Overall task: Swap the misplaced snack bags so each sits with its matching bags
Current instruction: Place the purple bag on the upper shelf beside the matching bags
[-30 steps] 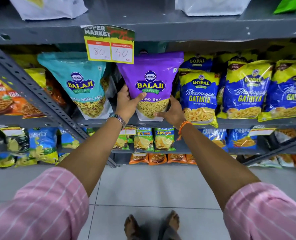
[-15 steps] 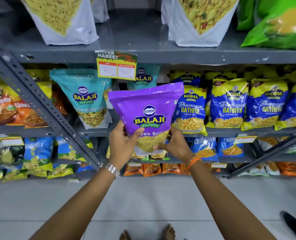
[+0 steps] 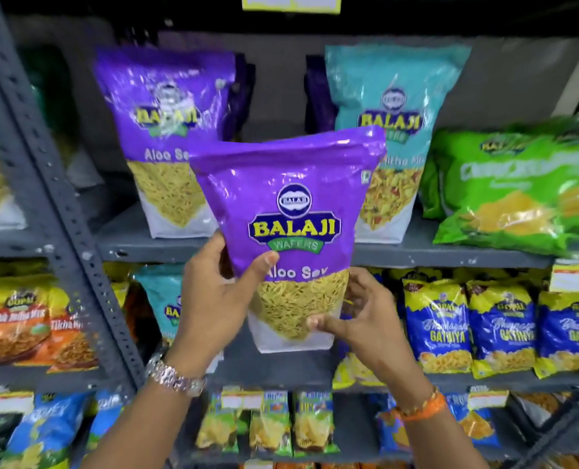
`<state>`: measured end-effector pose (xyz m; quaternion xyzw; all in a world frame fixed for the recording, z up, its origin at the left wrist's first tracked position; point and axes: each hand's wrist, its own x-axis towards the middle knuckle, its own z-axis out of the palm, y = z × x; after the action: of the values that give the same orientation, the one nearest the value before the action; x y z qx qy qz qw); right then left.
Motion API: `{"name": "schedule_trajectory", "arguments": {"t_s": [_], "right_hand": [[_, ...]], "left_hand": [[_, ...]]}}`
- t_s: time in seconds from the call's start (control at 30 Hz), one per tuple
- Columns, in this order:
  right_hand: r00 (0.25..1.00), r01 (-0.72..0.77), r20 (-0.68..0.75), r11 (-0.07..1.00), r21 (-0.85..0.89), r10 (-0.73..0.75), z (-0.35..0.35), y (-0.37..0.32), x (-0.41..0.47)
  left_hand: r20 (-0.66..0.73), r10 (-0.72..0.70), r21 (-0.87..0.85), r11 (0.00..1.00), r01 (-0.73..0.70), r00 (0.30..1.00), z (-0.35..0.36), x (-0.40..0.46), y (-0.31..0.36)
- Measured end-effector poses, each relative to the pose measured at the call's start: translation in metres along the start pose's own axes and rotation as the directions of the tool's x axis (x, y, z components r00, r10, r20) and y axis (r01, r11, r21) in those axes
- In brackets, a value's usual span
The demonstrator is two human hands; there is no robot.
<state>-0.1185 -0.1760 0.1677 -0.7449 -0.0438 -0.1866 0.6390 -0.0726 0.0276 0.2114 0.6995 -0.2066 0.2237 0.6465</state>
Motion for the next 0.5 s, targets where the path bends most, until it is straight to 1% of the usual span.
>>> {"name": "schedule_trajectory", "arguments": {"t_s": [0.07,0.23,0.33,0.5], "right_hand": [[0.998,0.05,-0.026,0.999,0.02,-0.049,0.003,-0.019,0.015],[0.989,0.14,-0.059,0.988,0.061,-0.136,0.013,-0.052,0.053],[0.983,0.163,-0.089,0.986,0.046,-0.159,0.019,-0.059,0.081],[0.979,0.162,-0.122,0.986,-0.035,-0.165,0.034,-0.057,0.113]], "left_hand": [[-0.019,0.036,0.02,0.999,-0.036,0.999,-0.002,0.027,0.011],[-0.06,0.132,0.136,0.983,-0.123,0.989,-0.003,0.084,0.032],[-0.061,0.113,0.146,0.984,-0.103,0.992,-0.001,0.112,0.037],[-0.108,0.059,0.252,0.967,-0.03,0.992,0.008,0.136,0.04]]}}
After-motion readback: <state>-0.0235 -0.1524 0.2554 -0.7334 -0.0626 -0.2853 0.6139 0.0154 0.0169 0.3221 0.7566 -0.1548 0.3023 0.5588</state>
